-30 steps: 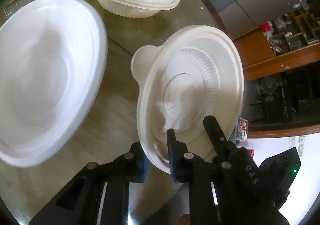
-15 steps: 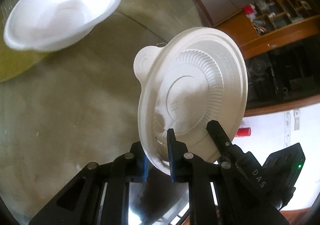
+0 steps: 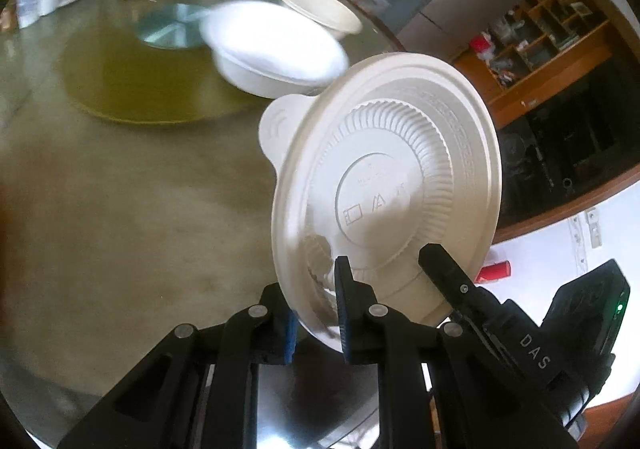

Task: Organize plates and bowls
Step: 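Lift the white bowl and carry it over the plate stack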

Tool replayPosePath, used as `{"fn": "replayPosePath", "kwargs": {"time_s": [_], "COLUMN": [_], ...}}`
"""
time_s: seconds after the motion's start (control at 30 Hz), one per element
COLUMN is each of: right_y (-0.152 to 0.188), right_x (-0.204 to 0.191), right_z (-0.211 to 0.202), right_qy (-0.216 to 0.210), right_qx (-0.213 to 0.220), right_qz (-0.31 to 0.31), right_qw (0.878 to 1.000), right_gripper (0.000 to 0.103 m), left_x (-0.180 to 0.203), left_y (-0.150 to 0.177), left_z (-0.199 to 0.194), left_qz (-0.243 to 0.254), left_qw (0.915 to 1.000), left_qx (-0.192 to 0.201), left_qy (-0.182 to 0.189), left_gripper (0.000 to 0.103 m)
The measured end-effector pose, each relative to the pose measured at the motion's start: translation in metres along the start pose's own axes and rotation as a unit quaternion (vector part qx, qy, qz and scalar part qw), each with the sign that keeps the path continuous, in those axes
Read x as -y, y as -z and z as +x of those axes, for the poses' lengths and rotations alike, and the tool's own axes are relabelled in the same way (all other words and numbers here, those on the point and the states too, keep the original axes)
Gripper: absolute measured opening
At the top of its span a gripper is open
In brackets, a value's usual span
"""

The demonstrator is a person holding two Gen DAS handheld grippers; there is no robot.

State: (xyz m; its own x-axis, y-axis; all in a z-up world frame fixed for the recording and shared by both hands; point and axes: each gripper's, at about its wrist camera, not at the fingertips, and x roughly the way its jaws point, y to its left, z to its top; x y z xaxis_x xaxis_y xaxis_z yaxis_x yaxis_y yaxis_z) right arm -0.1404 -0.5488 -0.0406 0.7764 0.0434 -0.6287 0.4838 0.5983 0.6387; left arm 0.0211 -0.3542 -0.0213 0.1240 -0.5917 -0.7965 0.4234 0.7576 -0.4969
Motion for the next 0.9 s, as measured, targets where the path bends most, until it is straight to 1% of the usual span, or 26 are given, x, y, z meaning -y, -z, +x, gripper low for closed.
{"fn": "replayPosePath", "kwargs": {"time_s": [0.13, 0.23, 0.37, 0.53, 0.67, 0.73, 0.83, 0.9], "right_y": [0.024, 0.044, 0.067, 0.096, 0.118, 0.126, 0.142, 0.148], "right_x": [-0.031, -0.057, -0.096, -0.149, -0.187, -0.2, -0.224, -0.23], "right_z": [0.01, 0.022, 0.042, 0.069, 0.089, 0.098, 0.114, 0.122], "right_qy": [-0.014, -0.026, -0.033, -0.047, -0.058, -0.063, -0.07, -0.072], "right_qx": [-0.013, -0.028, -0.053, -0.084, -0.104, -0.112, -0.127, -0.136], "right_qz": [-0.021, -0.036, -0.07, -0.117, -0.15, -0.16, -0.18, -0.188], "right_qw": [1.0, 0.999, 0.996, 0.988, 0.981, 0.979, 0.973, 0.97], "right_gripper": [0.011, 0.011, 0.011, 0.012, 0.011, 0.011, 0.012, 0.012], "left_x": [-0.034, -0.054, -0.091, -0.145, -0.178, -0.198, -0.218, -0.231], "left_y": [0.005, 0.009, 0.016, 0.023, 0.031, 0.038, 0.04, 0.041], "left_z": [-0.026, -0.043, -0.071, -0.101, -0.126, -0.139, -0.153, -0.158], "left_qz": [-0.013, -0.021, -0.04, -0.081, -0.104, -0.113, -0.127, -0.14], "left_qw": [0.9997, 0.9989, 0.9968, 0.992, 0.9874, 0.9851, 0.9813, 0.9792], "left_qx": [0.02, 0.039, 0.064, 0.09, 0.108, 0.117, 0.127, 0.128], "left_qy": [-0.004, -0.015, -0.026, -0.038, -0.05, -0.057, -0.069, -0.071], "left_gripper": [0.016, 0.016, 0.016, 0.016, 0.017, 0.017, 0.017, 0.017]}}
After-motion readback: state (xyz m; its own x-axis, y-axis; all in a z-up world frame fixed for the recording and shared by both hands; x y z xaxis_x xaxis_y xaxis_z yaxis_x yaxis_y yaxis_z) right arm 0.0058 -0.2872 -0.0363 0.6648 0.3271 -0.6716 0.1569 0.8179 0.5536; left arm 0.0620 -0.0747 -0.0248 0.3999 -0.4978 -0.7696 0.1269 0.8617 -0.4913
